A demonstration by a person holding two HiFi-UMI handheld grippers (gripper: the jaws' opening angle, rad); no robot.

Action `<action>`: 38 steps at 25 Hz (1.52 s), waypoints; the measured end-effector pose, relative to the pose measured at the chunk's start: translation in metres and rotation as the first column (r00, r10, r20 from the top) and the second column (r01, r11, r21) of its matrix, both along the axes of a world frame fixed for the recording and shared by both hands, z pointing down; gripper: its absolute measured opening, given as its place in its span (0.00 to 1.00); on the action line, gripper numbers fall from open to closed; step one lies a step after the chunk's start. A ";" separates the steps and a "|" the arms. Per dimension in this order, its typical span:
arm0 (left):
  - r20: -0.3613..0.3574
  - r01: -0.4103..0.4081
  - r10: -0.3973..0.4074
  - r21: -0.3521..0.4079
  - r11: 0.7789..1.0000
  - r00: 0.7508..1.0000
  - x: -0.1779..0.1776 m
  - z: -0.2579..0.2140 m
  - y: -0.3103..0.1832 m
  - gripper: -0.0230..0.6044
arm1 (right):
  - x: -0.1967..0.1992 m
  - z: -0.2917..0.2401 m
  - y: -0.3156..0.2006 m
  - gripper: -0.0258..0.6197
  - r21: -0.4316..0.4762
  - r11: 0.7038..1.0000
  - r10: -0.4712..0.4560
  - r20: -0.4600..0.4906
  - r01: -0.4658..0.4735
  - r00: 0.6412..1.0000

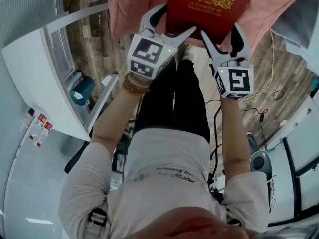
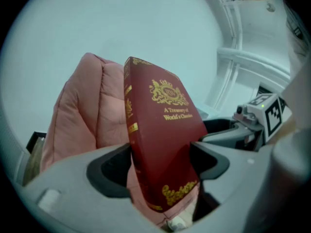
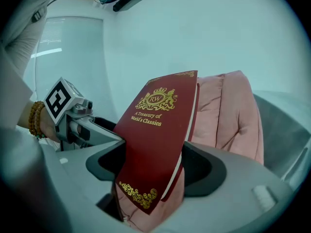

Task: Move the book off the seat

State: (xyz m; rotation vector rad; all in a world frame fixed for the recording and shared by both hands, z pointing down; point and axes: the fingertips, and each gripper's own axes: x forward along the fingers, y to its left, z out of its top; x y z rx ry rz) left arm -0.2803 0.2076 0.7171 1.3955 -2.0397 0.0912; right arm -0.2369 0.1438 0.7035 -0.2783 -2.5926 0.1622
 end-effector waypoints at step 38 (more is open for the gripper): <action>0.214 -0.019 -0.009 0.127 0.992 0.977 0.114 -0.418 0.042 0.63 | 0.115 -0.417 0.041 0.57 0.163 0.982 0.056 0.226 -0.094 0.973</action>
